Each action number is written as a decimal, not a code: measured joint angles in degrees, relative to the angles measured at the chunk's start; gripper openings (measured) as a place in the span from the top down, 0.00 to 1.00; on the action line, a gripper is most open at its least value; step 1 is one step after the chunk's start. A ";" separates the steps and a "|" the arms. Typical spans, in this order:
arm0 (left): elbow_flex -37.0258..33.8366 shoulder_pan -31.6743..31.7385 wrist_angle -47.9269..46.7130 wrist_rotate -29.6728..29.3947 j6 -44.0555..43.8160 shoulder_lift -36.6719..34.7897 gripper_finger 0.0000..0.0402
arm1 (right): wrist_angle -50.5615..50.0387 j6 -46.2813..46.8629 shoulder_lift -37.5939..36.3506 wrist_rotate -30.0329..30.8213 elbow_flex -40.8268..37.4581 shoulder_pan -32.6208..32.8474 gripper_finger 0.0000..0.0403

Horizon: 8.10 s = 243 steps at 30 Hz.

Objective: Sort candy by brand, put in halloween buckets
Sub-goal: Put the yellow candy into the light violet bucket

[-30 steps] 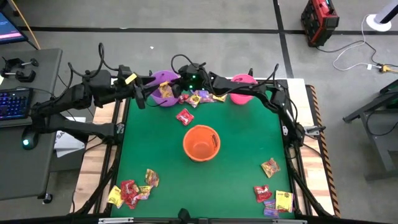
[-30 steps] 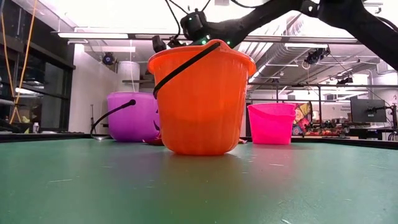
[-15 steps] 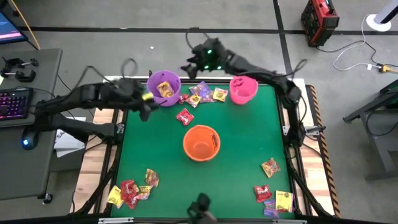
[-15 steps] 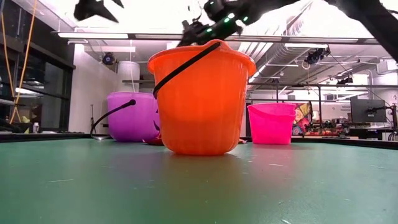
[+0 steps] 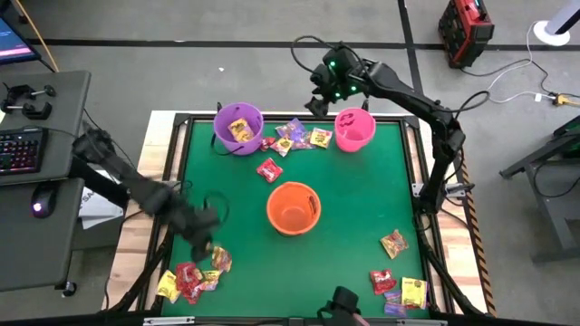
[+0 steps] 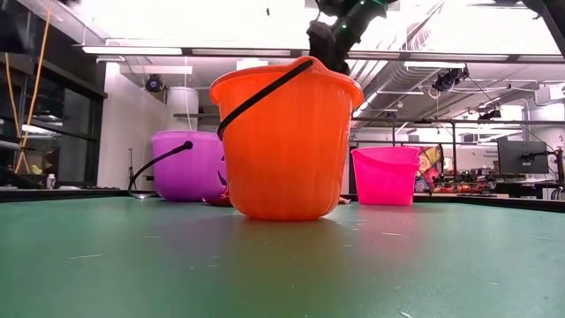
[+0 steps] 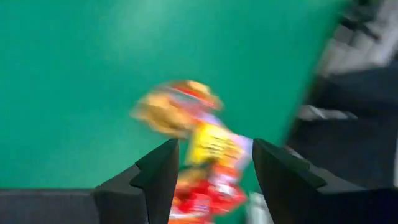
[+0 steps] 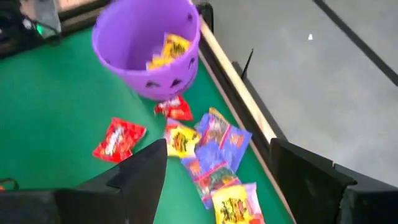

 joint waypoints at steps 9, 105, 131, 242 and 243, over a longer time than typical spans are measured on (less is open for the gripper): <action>6.20 -10.43 5.54 0.29 -6.13 20.89 0.52 | -0.37 -2.66 0.06 -0.03 -0.08 -0.04 0.31; 10.96 80.43 16.05 7.70 58.40 3.49 0.51 | 16.13 98.16 -20.75 -33.61 -65.75 78.06 0.31; 10.96 80.41 15.56 7.31 58.91 3.51 0.51 | 16.93 93.56 -6.04 -33.76 -67.75 78.18 0.72; 41.04 69.00 -0.20 1.20 62.75 40.85 0.51 | 34.89 42.15 -41.75 14.40 -65.57 15.08 0.36; 41.06 69.00 1.00 1.26 63.02 42.03 0.51 | 35.95 42.72 -41.57 14.40 -66.40 15.73 0.36</action>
